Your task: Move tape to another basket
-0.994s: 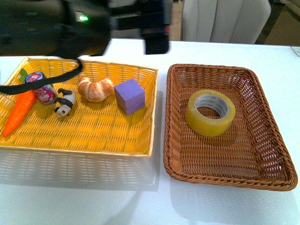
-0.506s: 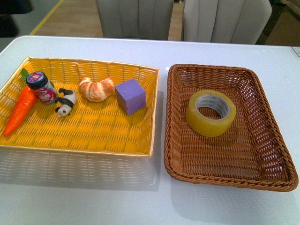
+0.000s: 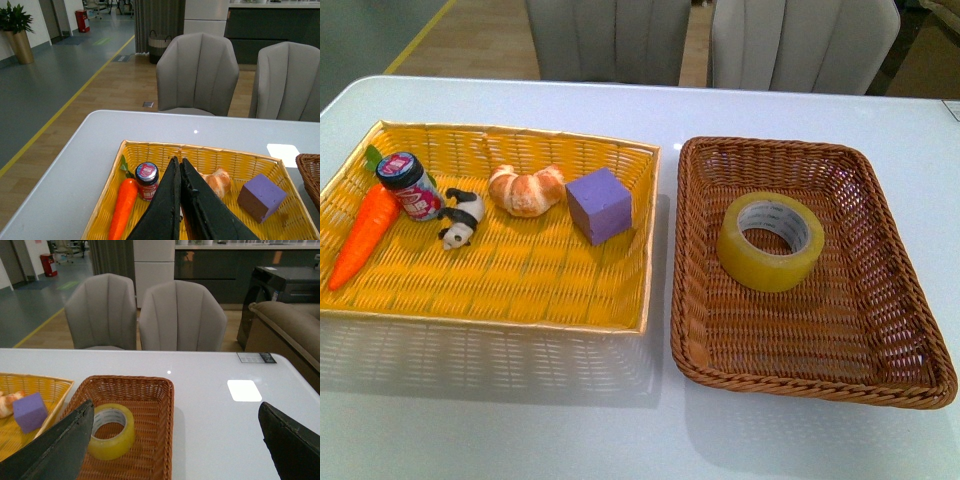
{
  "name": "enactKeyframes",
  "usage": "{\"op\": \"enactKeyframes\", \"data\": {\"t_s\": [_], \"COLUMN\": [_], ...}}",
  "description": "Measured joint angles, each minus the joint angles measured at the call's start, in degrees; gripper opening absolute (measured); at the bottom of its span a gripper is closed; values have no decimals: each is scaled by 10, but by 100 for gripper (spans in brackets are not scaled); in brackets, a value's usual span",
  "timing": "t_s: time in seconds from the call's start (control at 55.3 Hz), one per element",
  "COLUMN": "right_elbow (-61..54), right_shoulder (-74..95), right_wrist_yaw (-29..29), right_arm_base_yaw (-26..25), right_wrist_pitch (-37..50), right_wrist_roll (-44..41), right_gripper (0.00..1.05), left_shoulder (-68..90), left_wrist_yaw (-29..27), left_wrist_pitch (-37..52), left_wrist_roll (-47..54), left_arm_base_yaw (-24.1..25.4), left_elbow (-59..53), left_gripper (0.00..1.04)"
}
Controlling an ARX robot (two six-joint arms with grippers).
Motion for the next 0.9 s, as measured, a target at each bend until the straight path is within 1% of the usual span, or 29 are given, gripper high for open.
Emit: {"op": "enactKeyframes", "data": {"t_s": [0.163, 0.271, 0.325, 0.416, 0.705, 0.904], "right_elbow": [0, 0, 0, 0, 0, 0], "right_shoulder": [0, 0, 0, 0, 0, 0], "right_wrist_yaw": [0, 0, 0, 0, 0, 0], "right_arm_base_yaw": [0, 0, 0, 0, 0, 0], "right_wrist_pitch": [0, 0, 0, 0, 0, 0], "right_wrist_roll": [0, 0, 0, 0, 0, 0], "right_gripper": [96, 96, 96, 96, 96, 96], "left_shoulder": [-83, -130, -161, -216, -340, -399], "left_wrist_yaw": [25, 32, 72, 79, 85, 85], "left_wrist_pitch": [-61, -99, -124, -170, -283, -339], "left_wrist_roll": [2, 2, 2, 2, 2, 2], "left_arm_base_yaw": [21, 31, 57, 83, 83, 84], "left_elbow": [-23, -31, -36, -43, -45, -45], "left_gripper": [2, 2, 2, 2, 2, 2]}}
